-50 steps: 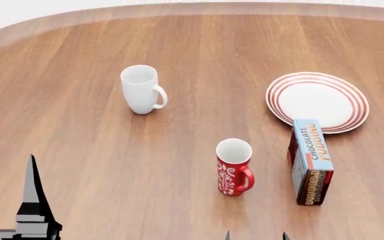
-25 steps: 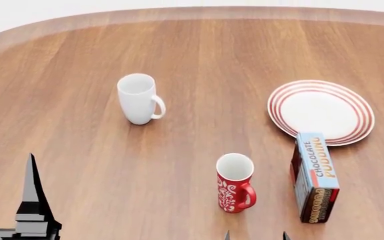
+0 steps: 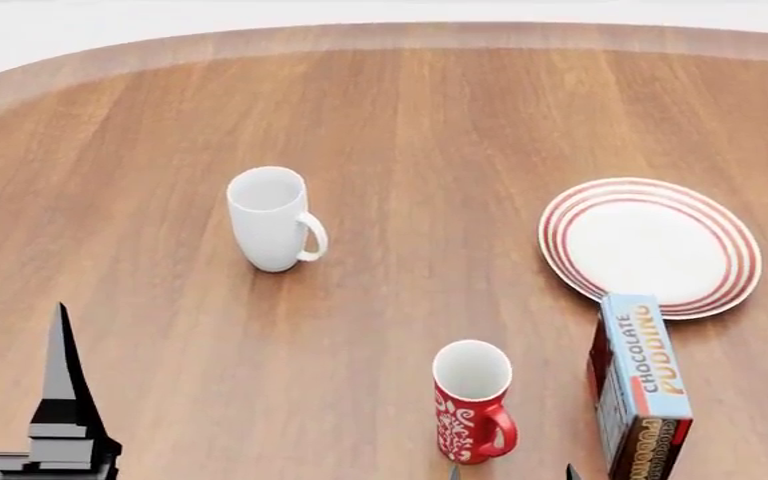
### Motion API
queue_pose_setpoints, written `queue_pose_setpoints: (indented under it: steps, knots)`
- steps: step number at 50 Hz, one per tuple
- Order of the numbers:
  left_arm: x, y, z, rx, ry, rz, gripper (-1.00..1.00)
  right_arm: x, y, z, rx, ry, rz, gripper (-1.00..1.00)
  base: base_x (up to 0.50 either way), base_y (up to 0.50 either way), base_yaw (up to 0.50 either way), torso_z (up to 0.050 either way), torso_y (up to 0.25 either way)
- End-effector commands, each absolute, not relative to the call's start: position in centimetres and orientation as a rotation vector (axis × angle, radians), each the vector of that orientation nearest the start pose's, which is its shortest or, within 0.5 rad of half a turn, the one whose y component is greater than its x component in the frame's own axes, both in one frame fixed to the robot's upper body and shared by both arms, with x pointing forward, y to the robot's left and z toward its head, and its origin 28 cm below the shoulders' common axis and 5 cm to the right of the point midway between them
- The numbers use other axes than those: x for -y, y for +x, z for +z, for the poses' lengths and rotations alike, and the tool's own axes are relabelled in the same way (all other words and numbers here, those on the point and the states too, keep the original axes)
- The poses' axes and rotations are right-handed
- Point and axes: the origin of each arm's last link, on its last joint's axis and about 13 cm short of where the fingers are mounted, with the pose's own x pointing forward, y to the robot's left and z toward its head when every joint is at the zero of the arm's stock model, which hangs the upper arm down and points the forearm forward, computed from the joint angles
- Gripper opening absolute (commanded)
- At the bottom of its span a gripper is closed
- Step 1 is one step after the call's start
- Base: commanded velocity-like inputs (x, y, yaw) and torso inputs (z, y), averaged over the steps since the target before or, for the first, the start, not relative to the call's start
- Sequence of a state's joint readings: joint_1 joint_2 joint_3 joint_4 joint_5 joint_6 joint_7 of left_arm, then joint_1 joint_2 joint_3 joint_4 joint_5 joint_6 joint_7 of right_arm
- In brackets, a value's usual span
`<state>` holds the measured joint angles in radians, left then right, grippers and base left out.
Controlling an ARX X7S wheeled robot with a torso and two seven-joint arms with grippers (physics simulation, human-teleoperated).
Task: Pick up the red mug and put it on the plate
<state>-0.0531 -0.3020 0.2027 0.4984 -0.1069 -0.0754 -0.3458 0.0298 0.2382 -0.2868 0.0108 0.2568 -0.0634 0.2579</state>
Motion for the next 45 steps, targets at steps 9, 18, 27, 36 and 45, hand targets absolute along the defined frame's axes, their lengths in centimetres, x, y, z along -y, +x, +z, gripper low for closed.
queue_pose_setpoints:
  steps: [9,18,27,36,45]
  knots:
    - [-21.35,20.85,12.01,0.445,0.083,0.054,1.0,9.71,20.96,1.36,0.008,0.023,0.017,1.0,0.15,0.0,0.0,0.0,0.0]
    - [-21.37,20.89,12.11,0.447,0.084,0.053,1.0,9.69,20.97,1.39,0.008,0.022,0.016,1.0,0.15,0.0,0.0,0.0,0.0]
    - [-21.34,20.86,12.12,0.447,0.084,0.053,1.0,9.72,21.01,1.32,0.008,0.024,0.016,1.0,0.15,0.0,0.0,0.0,0.0]
    - [-21.3,20.86,12.04,0.446,0.083,0.052,1.0,9.69,21.0,1.42,0.008,0.023,0.017,1.0,0.15,0.0,0.0,0.0,0.0]
    - [-21.3,20.83,12.03,0.447,0.083,0.052,1.0,9.68,20.99,1.44,0.007,0.023,0.018,1.0,0.15,0.0,0.0,0.0,0.0]
